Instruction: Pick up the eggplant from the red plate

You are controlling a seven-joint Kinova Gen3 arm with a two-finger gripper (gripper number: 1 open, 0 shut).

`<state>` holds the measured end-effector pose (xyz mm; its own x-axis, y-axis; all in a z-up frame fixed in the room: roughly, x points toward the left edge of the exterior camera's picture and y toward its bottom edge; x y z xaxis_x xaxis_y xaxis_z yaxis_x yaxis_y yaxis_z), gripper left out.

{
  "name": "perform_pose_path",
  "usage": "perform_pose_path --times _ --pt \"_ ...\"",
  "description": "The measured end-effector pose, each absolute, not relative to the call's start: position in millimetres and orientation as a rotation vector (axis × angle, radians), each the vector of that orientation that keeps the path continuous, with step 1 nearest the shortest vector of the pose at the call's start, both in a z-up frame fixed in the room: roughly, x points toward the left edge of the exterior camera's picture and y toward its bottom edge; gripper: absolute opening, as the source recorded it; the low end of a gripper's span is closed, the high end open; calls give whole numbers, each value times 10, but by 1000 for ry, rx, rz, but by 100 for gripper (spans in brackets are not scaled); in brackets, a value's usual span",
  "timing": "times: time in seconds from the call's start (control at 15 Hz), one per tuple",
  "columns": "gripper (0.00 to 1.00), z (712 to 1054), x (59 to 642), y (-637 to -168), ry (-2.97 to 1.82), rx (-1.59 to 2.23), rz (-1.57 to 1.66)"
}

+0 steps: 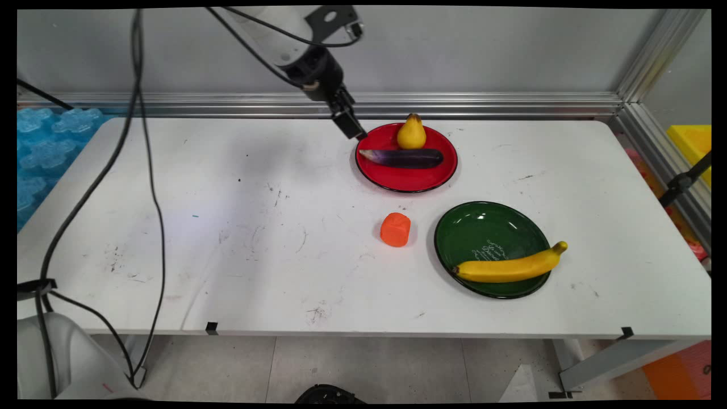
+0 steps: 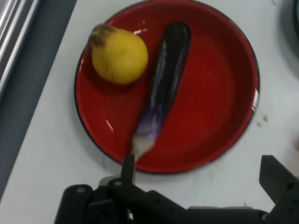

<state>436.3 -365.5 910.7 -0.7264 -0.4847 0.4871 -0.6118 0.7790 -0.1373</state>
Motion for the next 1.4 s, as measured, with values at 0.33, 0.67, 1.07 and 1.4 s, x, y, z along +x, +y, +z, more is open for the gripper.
perform_pose_path --times 0.33,0.67,1.07,1.4 --pt "100 8794 4149 -4102 -2543 800 384" --pt "100 8480 3963 -4435 -2566 766 335" --pt "100 8201 3825 -4739 -2599 738 294" --pt "100 7996 3785 -4912 -2641 708 269"
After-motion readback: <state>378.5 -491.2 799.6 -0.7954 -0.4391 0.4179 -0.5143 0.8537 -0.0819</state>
